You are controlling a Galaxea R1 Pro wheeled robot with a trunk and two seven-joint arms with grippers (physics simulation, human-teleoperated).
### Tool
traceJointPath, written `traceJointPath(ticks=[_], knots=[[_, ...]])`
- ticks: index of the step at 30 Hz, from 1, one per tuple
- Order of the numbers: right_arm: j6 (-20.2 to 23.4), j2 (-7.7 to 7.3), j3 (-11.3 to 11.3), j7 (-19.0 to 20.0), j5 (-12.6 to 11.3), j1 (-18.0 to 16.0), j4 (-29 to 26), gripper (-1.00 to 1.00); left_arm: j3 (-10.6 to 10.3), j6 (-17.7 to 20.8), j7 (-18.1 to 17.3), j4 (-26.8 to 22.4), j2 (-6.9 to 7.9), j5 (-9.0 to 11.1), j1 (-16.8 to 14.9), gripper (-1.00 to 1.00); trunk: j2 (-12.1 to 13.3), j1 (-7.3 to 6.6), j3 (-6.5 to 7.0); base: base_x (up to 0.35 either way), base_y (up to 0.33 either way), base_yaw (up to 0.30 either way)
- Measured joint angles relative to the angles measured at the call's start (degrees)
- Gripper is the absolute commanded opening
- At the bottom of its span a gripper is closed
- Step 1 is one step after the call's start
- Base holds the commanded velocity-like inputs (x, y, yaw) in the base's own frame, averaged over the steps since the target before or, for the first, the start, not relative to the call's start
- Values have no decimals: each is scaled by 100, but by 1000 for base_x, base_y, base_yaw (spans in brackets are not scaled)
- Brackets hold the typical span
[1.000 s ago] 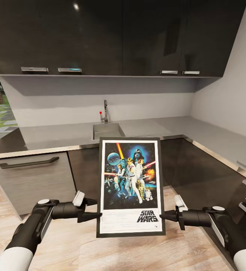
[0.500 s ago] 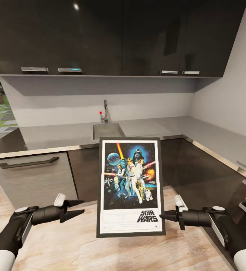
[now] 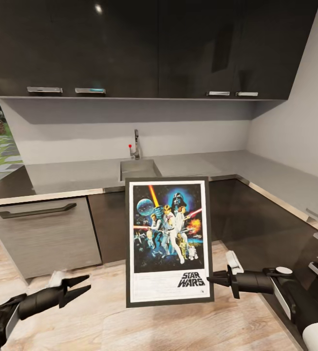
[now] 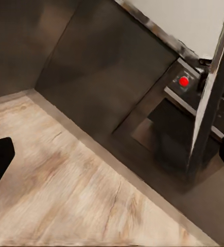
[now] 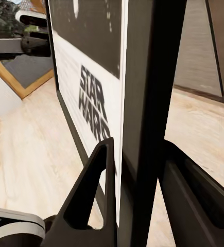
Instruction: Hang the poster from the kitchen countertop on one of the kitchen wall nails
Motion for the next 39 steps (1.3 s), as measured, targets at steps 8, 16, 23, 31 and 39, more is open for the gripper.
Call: traceJointPath(ticks=[8, 16, 23, 31, 39], knots=[[-135, -16, -22, 12, -9, 0, -20, -100, 513, -695, 132, 1987, 345, 14, 9, 100, 0, 0, 0, 0, 0, 0], [-173, -18, -20, 1, -4, 0, -25, -100, 618, -1475, 990, 2652, 212, 21, 523, 100, 0, 0, 0, 0, 0, 0], [-197, -15, -17, -15, 13, 0, -24, -100, 664, -1531, 1073, 2695, 174, 26, 703, 100, 0, 0, 0, 0, 0, 0], [-208, -11, -13, -25, 25, 0, -24, -100, 730, -1527, 1089, 2698, 198, 335, 718, 100, 0, 0, 27, 0, 0, 1], [-209, -10, -12, -26, 24, 0, -27, -100, 742, -1526, 1094, 2696, 200, 484, 719, 100, 0, 0, 80, 0, 0, 28]])
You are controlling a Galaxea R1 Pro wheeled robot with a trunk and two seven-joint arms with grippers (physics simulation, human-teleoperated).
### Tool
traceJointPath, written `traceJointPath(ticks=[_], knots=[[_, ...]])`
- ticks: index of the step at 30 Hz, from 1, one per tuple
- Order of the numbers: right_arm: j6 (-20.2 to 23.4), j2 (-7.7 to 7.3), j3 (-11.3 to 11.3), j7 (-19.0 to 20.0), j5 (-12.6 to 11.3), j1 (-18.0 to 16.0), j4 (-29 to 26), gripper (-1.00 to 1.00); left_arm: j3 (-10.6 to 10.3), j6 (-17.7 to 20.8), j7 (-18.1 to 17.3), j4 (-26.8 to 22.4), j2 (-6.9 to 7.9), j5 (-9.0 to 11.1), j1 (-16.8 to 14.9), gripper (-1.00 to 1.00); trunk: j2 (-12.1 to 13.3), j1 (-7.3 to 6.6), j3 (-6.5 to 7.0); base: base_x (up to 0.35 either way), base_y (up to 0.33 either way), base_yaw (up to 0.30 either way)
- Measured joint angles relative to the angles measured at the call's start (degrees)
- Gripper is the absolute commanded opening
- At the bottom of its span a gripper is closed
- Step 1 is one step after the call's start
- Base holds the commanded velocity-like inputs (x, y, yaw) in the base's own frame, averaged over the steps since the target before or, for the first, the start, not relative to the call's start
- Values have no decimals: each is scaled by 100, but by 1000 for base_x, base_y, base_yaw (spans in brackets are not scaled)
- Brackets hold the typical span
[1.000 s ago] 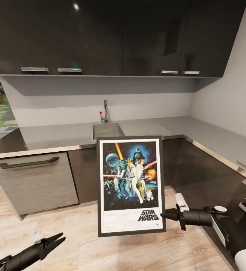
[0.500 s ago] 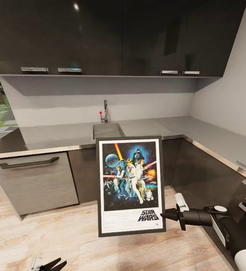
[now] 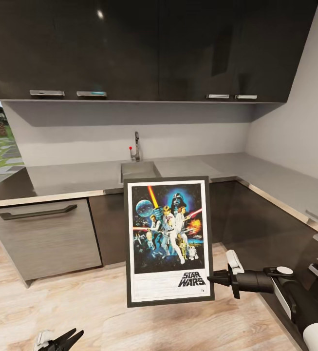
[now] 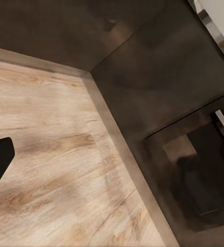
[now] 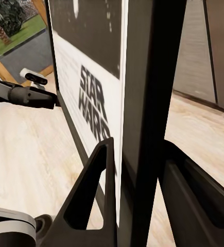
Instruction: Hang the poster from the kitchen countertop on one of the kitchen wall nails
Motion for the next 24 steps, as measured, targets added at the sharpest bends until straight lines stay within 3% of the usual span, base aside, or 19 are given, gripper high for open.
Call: traceJointPath(ticks=[18, 24], knots=[[0, 0, -16, -18, 1, 7, 1, -100, 1, 0, 9, -6, -9, 11, 0, 100, 0, 0, 8, 0, 0, 2], [0, 0, -16, -22, 0, 11, 1, -100, 3, 7, 9, -7, -9, 11, 0, 100, 239, -131, 116, 0, 0, 0]])
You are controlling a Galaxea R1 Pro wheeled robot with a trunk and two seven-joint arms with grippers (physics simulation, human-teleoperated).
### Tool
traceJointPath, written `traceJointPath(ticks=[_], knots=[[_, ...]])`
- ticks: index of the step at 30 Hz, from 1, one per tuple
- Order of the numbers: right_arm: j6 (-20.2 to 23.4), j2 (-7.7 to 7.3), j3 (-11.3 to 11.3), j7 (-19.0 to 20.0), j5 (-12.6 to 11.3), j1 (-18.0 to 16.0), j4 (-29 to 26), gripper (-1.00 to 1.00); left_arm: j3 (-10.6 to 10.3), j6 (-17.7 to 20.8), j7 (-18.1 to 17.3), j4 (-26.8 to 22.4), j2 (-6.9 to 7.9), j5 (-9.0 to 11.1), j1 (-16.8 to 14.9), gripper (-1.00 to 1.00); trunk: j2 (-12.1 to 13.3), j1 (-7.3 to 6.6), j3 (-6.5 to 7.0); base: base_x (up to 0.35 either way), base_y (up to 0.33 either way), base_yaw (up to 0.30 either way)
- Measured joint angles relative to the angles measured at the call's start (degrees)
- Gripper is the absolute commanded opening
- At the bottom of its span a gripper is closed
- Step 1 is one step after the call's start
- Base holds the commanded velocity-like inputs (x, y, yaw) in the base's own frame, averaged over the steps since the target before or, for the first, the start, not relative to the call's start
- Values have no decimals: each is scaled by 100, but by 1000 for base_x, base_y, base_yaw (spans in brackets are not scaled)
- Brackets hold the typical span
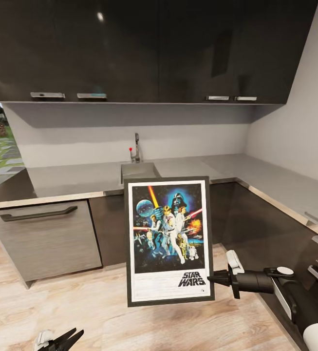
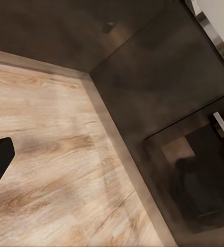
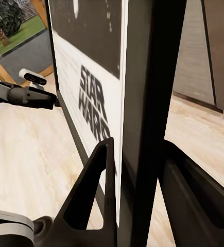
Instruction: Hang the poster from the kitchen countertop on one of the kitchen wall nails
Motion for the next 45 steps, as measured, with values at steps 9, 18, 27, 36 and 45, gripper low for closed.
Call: traceJointPath(ticks=[9, 18, 27, 36, 45], knots=[[-8, 0, 0, -8, 5, 6, -1, -100, 0, 2, 2, 0, 0, 1, 0, 100, 361, -198, 162, 0, 0, 0], [-16, 7, 8, -362, 4, 10, 11, -100, 0, 2, 8, 0, 0, 2, 0, 100, 722, -396, 323, 0, 0, 0], [-17, 9, 10, -456, 2, 14, 7, -100, -1, 2, 61, -3, 0, 2, 1, 100, 965, -528, 424, 0, 0, 76], [-17, 18, 22, -649, 6, 14, 24, -100, 3, -14, 812, 6, -17, 8, 2, 100, 965, -526, 388, -114, 95, 241], [-13, 17, 16, -665, 5, 16, 19, -100, 0, -23, 826, 8, -17, 8, 0, 100, 965, -525, 373, -237, 192, 67]])
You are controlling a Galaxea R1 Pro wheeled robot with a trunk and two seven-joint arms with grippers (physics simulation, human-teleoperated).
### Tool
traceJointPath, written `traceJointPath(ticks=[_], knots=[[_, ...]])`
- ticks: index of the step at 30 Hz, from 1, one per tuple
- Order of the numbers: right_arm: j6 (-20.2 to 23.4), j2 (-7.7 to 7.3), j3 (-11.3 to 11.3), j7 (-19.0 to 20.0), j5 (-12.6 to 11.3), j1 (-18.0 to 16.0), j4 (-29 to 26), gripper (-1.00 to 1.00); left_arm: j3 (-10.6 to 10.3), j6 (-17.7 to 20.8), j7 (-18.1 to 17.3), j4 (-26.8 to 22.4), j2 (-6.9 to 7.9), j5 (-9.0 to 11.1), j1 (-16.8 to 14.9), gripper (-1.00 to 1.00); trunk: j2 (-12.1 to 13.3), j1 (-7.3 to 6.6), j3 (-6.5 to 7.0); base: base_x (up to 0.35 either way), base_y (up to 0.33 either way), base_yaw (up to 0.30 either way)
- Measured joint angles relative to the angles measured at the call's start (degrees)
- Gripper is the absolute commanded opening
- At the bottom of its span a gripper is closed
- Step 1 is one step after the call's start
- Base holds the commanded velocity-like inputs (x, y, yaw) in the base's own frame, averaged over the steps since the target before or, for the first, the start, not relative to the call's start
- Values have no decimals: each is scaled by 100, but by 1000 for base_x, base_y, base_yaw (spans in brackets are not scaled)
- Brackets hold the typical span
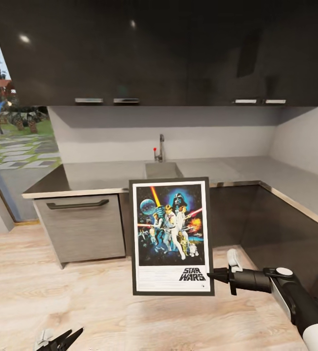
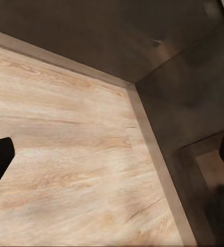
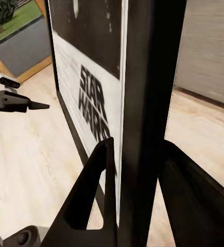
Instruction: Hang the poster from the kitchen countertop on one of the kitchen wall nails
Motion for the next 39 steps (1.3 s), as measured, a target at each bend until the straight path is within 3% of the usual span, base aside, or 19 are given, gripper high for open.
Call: traceJointPath(ticks=[6, 22, 39], knots=[[4, 0, -1, 0, -2, 0, -12, -100, 0, 0, 1, 0, 2, 0, 0, 100, 0, -1, 0, -214, 149, 43], [5, 1, 12, -1, 6, -2, -21, -100, 2, 8, 1, -1, 3, 0, 2, 100, -1, -3, -1, -12, 28, 272], [5, 0, -1, -1, -1, 0, -23, -100, 1, 9, 0, 0, 9, 1, 0, 100, -1, -3, -1, 0, 269, 59]])
